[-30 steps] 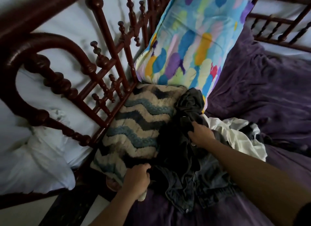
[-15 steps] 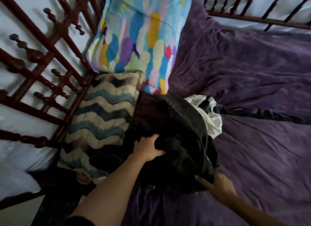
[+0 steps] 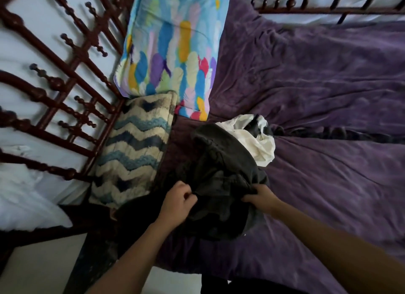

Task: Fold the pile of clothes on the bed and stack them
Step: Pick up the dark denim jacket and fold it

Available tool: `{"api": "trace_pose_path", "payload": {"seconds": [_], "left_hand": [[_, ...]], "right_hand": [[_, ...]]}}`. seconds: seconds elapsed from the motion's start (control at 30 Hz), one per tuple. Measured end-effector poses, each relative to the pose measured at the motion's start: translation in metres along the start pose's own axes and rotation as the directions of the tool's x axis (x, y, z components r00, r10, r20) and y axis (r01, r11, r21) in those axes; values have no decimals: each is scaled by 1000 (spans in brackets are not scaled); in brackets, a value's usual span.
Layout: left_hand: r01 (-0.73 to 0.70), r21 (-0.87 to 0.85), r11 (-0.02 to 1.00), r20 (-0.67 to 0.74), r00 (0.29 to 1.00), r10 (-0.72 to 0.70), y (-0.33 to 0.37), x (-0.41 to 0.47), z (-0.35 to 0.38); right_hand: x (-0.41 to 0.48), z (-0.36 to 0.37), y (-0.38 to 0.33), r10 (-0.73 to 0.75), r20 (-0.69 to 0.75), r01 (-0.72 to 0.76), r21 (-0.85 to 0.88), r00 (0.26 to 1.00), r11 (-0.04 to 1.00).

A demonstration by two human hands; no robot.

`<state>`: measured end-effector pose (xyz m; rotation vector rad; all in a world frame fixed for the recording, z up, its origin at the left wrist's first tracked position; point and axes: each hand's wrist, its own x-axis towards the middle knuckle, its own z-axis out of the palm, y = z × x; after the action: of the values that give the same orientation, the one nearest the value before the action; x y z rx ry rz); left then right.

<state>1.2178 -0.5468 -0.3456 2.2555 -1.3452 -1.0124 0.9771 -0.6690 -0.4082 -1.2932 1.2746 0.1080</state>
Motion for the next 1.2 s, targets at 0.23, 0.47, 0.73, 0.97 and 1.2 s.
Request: {"api": "trace_pose_path", "payload": {"seconds": [0.23,0.47,0.73,0.97,1.2], "left_hand": [[-53,-181,982,-505,862,-46,55,-11,-154],[-440,-273,856,-848,530,2,149,-42,-291],[-455,-90,886,-852,496,169,158,-64,-340],[-273,-199,941,-760,649,28,82,-69,-348],[-23,-586,810,-55,998,-12,79,-89,-345]], "right_hand": [[-47,-48,-180,-526,-102,526,-27,845,850],[-144,-102,-312,-835,-34,835,2,550,550],[-113,-78,-271,-728,-39,610,-516,684,601],[-172,-87,-344,-878,-164,726,-505,450,467],[-252,-78,-399,-973,-179,893,-400,144,206]]}}
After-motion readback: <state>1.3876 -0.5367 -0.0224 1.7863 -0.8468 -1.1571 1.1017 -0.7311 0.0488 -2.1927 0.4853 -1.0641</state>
